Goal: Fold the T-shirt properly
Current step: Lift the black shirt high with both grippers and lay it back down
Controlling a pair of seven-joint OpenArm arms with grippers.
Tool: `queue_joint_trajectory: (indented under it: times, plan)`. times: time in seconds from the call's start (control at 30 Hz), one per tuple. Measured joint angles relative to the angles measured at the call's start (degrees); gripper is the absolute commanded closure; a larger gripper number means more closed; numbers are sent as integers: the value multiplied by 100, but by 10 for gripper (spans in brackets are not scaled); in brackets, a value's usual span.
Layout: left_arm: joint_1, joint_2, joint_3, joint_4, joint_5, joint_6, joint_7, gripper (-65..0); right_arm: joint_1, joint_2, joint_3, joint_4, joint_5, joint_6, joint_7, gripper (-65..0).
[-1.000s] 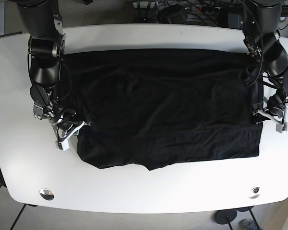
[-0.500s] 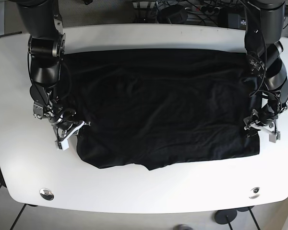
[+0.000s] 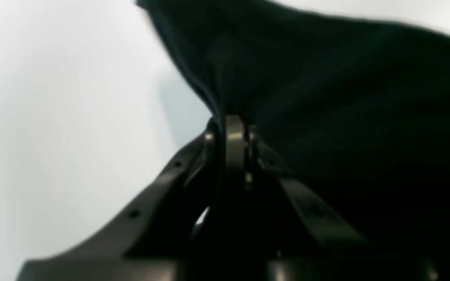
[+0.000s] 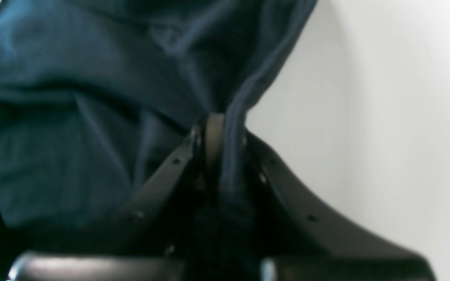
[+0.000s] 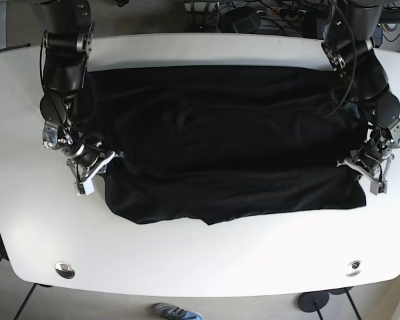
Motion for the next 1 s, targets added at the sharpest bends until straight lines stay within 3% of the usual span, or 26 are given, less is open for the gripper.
queue_joint_trajectory:
  times: [0.07, 0.17, 0.4, 0.63, 0.77, 0.87, 1.0]
  plan:
    - [551, 37, 2, 1207, -365, -22, 503, -3, -509, -26, 505, 925, 13, 44, -431, -17]
    - [914, -44, -9, 2356, -914, 7, 824, -1, -846, 11, 874, 1869, -7, 42, -957, -17]
    - [522, -17, 50, 3355, -1021, 2, 1606, -3, -302, 7, 1056, 2566, -63, 118, -1803, -17]
    - [-1427, -44, 946, 2992, -999, -2, 1720, -3, 1703, 22, 1023, 2085, -90, 74, -2476, -17]
    - [-3613, -68, 1322, 2024, -177, -24, 1709, -4, 3836, 549, 348, 855, -109, 44, -2487, -17]
    - [-4972, -269, 1325, 1019, -136, -42, 1676, -4, 5222, 691, 33, 247, -76, 39, -2441, -17]
    - [-5248, -424, 1309, 767, -136, -39, 1628, -4, 5484, 758, -39, 280, 37, 81, -2437, -17]
